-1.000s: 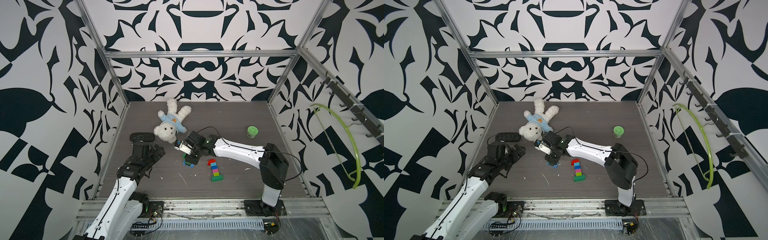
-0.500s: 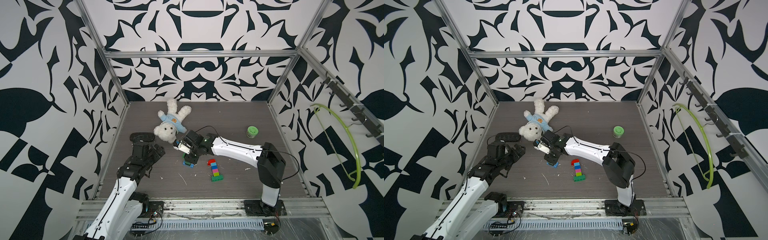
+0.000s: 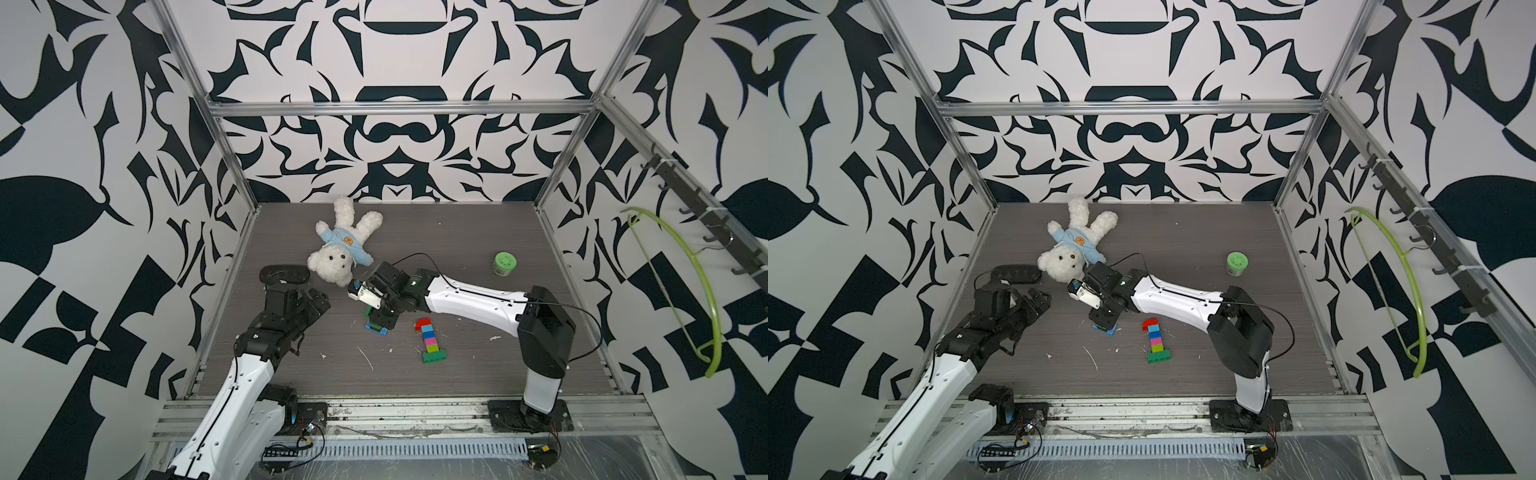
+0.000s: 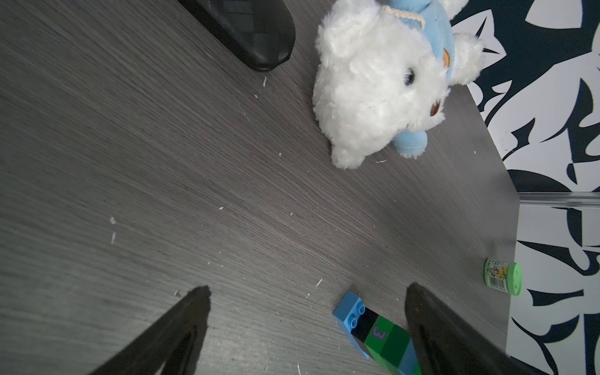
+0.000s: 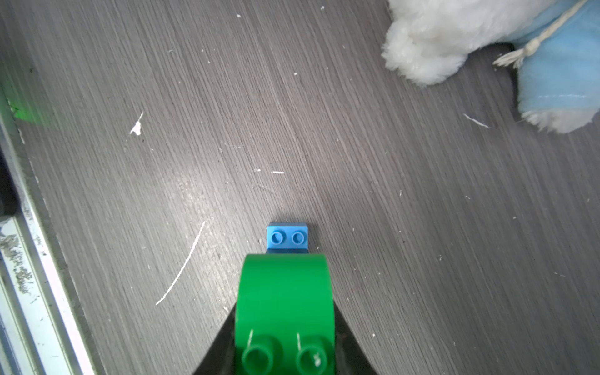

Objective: Assemble the number 1 with lego
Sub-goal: Assemble the lego brick with the lego brick.

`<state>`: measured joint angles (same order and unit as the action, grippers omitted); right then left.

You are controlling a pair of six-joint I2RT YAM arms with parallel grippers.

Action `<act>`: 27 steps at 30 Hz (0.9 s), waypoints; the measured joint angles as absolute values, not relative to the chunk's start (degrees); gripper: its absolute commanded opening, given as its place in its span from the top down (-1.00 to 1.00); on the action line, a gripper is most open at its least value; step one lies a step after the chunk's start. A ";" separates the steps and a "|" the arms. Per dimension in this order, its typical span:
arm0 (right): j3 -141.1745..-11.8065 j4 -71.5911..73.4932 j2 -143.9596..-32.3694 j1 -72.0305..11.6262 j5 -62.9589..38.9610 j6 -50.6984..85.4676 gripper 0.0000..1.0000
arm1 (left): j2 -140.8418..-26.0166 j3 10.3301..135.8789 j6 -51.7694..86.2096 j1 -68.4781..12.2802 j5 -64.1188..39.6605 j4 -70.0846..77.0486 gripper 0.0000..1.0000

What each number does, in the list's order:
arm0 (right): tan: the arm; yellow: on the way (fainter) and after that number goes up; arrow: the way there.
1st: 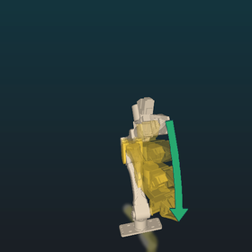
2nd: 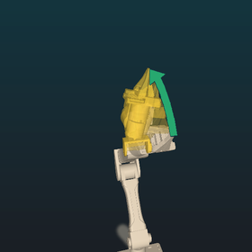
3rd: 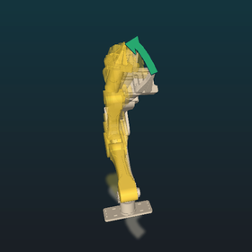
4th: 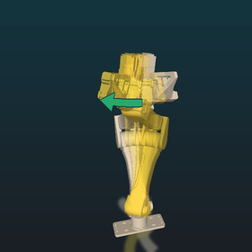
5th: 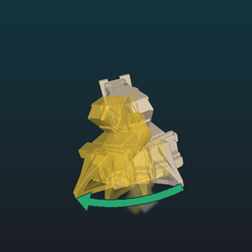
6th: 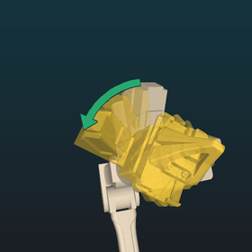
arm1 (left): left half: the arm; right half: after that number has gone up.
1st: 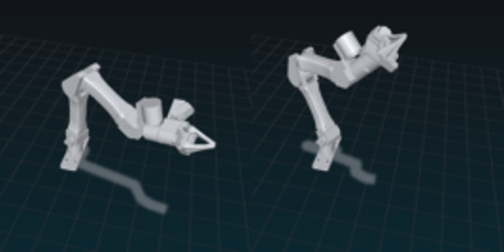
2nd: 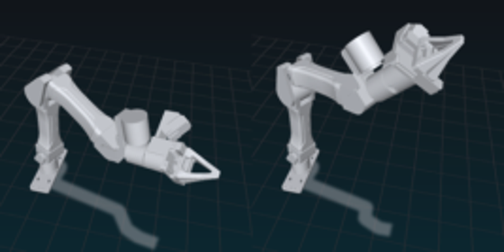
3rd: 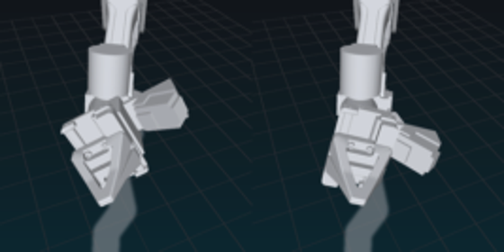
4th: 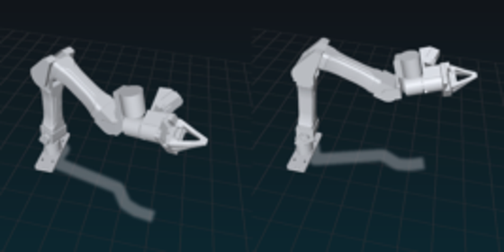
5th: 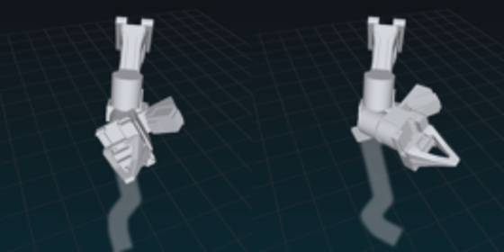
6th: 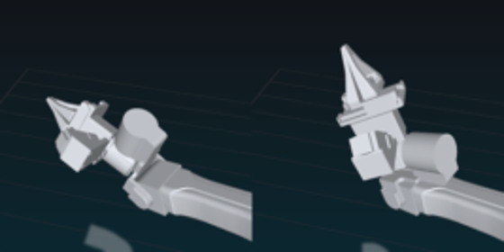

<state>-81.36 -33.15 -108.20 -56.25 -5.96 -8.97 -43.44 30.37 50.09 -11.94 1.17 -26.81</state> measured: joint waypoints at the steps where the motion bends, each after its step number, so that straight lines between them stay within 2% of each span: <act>1: -81.38 -33.15 -108.20 -56.25 -5.96 -8.97 0.92 | -43.29 30.37 50.04 -11.94 1.21 -26.83 -0.99; 3: -81.45 -33.19 -108.20 -56.25 -5.96 -8.97 0.86 | -42.81 30.37 49.98 -11.94 1.23 -26.83 -1.00; 4: -81.58 -33.34 -108.20 -56.25 -5.96 -8.91 0.74 | -42.50 30.37 49.91 -11.94 1.26 -26.83 -1.00; 6: -82.43 -33.95 -108.38 -56.25 -6.04 -8.71 0.46 | -42.00 30.37 49.89 -11.94 1.28 -26.83 -0.99; 8: -84.73 -35.86 -108.49 -56.23 -6.42 -8.10 -0.01 | -41.60 30.37 49.89 -11.94 1.30 -26.85 -1.00; 12: -85.89 -40.21 -112.33 -56.23 -6.44 -6.35 -0.60 | -41.19 30.37 49.84 -11.97 1.48 -26.85 -0.99; 14: -86.39 -42.22 -113.01 -56.21 -6.42 -5.34 -0.70 | -40.99 30.37 49.63 -11.94 1.65 -26.89 -1.00; 15: -86.67 -42.78 -112.84 -56.10 -6.42 -4.99 -0.88 | -40.88 30.37 49.52 -11.94 1.69 -26.94 -0.99; 22: -88.01 -45.12 -110.74 -55.86 -6.61 -4.03 -0.92 | -39.44 30.39 48.82 -11.94 2.35 -27.53 -0.99; 27: -89.06 -45.23 -104.92 -55.86 -6.07 -2.79 -0.92 | -38.24 30.39 46.83 -11.94 2.26 -27.73 -0.99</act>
